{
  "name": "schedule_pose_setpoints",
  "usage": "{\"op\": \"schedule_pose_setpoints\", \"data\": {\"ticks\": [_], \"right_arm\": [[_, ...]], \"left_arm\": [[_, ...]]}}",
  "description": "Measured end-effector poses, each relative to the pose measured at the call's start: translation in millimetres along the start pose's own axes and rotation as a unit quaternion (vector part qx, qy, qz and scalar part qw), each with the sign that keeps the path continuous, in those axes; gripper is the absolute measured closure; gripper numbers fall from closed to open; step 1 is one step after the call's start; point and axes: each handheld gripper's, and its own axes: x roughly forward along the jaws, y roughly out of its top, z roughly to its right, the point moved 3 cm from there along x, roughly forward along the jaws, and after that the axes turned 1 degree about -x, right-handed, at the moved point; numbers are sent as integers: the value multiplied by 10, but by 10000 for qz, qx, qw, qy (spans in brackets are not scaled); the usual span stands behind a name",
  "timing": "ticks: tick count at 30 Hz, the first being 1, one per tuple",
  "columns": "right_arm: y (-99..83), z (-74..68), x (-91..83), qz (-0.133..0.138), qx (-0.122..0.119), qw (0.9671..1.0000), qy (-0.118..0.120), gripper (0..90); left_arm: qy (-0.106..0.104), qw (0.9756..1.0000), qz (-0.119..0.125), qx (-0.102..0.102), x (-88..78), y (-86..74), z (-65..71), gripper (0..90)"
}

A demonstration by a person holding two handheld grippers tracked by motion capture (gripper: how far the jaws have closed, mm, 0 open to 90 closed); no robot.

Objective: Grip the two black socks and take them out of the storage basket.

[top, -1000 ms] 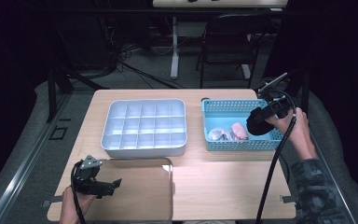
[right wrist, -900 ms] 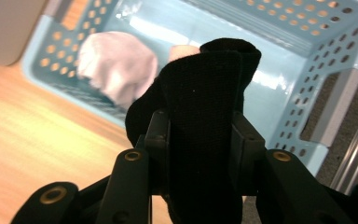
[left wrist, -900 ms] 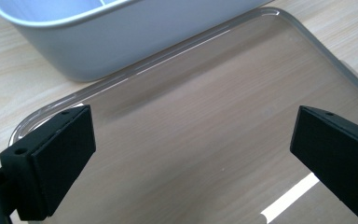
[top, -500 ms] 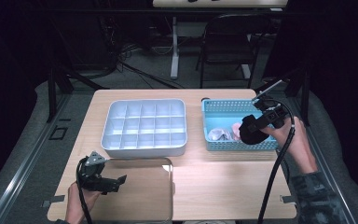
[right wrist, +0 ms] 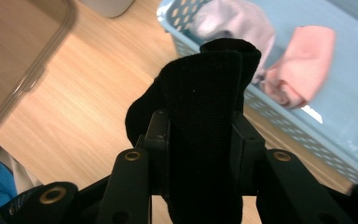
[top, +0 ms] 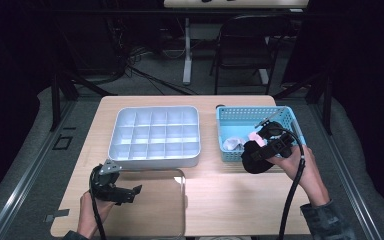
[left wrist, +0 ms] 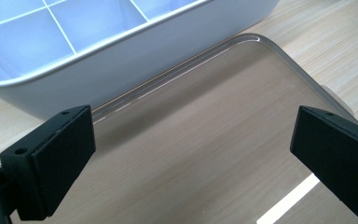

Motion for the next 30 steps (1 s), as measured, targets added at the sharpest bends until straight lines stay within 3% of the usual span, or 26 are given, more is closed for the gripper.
{"op": "schedule_pose_setpoints", "data": {"ticks": [7, 20, 30], "right_arm": [[-74, -199, 190, 14, -123, 9996, 253, 657], [-117, -507, 444, -20, -521, 9980, 347, 656], [-79, -633, 639, -23, -617, 9968, 507, 656]], "left_arm": [[-6, 10000, -30, 80, 26, 22, 31, 1], [-55, 9999, -62, 126, 29, 5, 59, 1], [-67, 9999, 30, 143, 38, 35, 74, 1]]}}
